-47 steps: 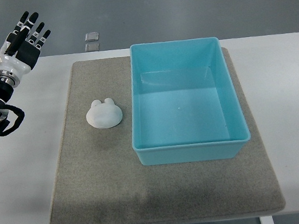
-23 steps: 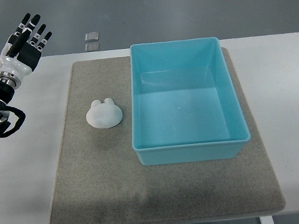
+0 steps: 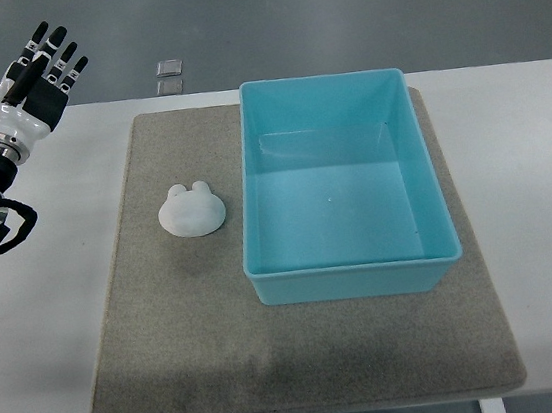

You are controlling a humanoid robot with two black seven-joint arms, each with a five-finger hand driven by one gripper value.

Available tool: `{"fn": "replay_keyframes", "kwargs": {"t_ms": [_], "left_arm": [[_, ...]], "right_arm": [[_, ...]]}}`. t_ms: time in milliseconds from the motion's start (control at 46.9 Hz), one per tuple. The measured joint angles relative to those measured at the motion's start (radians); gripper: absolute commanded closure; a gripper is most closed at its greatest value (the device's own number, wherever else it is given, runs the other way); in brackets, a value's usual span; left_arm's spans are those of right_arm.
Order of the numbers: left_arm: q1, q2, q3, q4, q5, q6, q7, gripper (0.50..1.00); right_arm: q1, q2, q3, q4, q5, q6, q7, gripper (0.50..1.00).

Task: Place white toy into blue box with left hand

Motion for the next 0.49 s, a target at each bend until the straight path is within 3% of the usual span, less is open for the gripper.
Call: {"fn": "replay_keyframes", "kwargs": {"t_ms": [277,491], "left_arm": [[-0.011,0.026,-0.012,0.000,0.519,-0.011,-0.009,0.508],[-0.020,0.060,0.002,-0.044,0.589,-0.041,0.002,0.508]], "right_arm": [[0.000,0.000,0.000,0.000,0.000,0.000,0.000,0.564],[0.000,0.000,0.000,0.000,0.000,0.000,0.000,0.564]]}}
